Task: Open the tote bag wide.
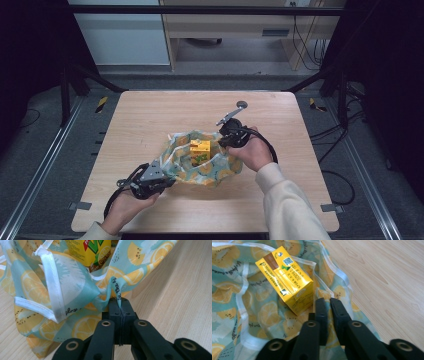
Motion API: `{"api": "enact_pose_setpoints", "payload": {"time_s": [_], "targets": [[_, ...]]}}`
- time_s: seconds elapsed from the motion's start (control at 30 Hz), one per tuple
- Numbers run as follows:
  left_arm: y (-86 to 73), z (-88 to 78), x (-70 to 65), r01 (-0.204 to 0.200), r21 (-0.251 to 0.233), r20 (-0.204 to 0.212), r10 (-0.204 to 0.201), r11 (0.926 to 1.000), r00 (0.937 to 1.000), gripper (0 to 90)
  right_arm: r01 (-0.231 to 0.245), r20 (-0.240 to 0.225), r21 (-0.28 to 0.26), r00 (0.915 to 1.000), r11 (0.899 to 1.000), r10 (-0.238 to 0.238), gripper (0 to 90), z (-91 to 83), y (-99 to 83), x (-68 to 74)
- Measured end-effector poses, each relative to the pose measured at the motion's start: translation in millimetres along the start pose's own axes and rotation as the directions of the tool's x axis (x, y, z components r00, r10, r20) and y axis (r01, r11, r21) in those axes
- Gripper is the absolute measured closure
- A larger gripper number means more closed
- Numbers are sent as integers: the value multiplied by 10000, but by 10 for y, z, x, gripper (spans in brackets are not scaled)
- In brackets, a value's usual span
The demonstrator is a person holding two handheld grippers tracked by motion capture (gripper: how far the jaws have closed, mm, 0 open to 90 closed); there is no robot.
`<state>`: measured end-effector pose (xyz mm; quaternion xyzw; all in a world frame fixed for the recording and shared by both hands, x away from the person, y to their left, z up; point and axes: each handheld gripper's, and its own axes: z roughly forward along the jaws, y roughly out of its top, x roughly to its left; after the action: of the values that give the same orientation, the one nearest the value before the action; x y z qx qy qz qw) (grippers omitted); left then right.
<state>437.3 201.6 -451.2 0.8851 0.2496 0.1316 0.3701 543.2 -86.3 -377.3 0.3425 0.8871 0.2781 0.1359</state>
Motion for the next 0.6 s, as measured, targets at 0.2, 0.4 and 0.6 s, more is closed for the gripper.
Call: {"api": "enact_pose_setpoints", "payload": {"time_s": [0.2, 0.4, 0.6], "targets": [[-7, 12, 3, 10, 109, 6, -10, 9999, 10000, 899, -117, 244, -878, 9996, 9961, 139, 897, -128, 58, -17], [-14, 19, 15, 12, 164, -62, -11, 9999, 10000, 899, 157, 304, -2542, 9995, 9670, -83, 899, -424, 135, 71], [-22, 8, 24, 29, 206, -105, -27, 9998, 9999, 898, 599, 113, -3813, 9981, 9225, -602, 899, -743, 123, 300]]}}
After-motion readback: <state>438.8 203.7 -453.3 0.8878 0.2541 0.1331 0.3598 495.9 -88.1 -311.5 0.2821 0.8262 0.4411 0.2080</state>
